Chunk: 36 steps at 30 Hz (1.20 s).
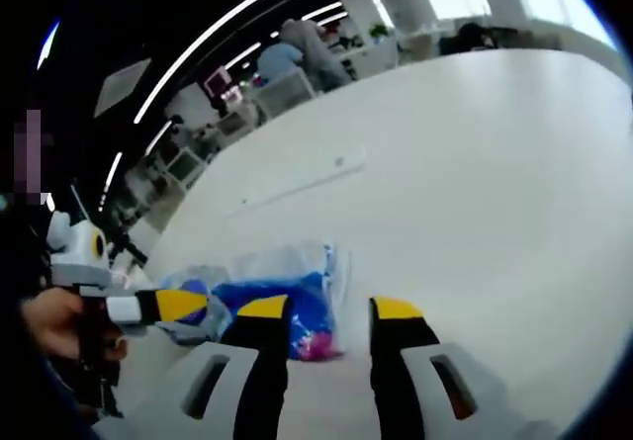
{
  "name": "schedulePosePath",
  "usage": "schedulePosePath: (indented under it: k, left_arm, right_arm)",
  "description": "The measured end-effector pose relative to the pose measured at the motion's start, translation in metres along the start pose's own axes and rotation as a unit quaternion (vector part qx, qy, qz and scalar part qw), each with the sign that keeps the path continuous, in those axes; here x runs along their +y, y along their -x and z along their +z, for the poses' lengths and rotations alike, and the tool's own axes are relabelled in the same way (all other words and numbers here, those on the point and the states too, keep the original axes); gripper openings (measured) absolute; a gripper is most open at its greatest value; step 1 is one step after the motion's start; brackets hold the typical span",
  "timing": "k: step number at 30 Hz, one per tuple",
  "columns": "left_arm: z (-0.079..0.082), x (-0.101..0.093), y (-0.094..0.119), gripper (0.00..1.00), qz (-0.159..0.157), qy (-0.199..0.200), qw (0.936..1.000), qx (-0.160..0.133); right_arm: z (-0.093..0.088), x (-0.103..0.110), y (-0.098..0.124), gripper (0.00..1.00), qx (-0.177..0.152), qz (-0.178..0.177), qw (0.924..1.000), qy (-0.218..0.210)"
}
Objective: Arrange the tabletop items into an orderly group along one side of the table until the central work area is clear of visible clutter.
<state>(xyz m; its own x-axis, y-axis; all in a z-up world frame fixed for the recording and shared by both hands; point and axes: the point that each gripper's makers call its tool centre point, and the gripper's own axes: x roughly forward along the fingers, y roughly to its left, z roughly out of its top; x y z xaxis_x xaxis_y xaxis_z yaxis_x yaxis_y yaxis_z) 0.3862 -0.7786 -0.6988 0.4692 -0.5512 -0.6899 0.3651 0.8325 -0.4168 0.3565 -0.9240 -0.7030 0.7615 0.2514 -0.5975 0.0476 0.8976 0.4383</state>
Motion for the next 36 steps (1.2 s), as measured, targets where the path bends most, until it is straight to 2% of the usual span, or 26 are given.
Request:
schedulePosePath:
  k: [8,16,26,36]
  left_arm:
    - [0.004,-0.005,0.011,0.39,-0.013,-0.043,0.9988,-0.022]
    - [-0.001,-0.004,0.021,0.47,-0.012,-0.070,0.9969,-0.035]
    - [-0.020,0.001,0.033,0.53,-0.011,-0.066,0.9970,-0.038]
    - [-0.026,0.001,0.047,0.59,-0.017,-0.073,0.9954,-0.060]
  right_arm:
    - [-0.007,-0.006,0.010,0.34,0.001,-0.005,1.0000,0.000]
    - [-0.009,-0.011,0.020,0.38,0.000,-0.010,0.9999,0.010]
    - [-0.017,-0.011,0.030,0.44,-0.002,-0.011,0.9995,0.029]
    - [-0.028,0.000,0.041,0.55,-0.018,0.007,0.9977,0.064]
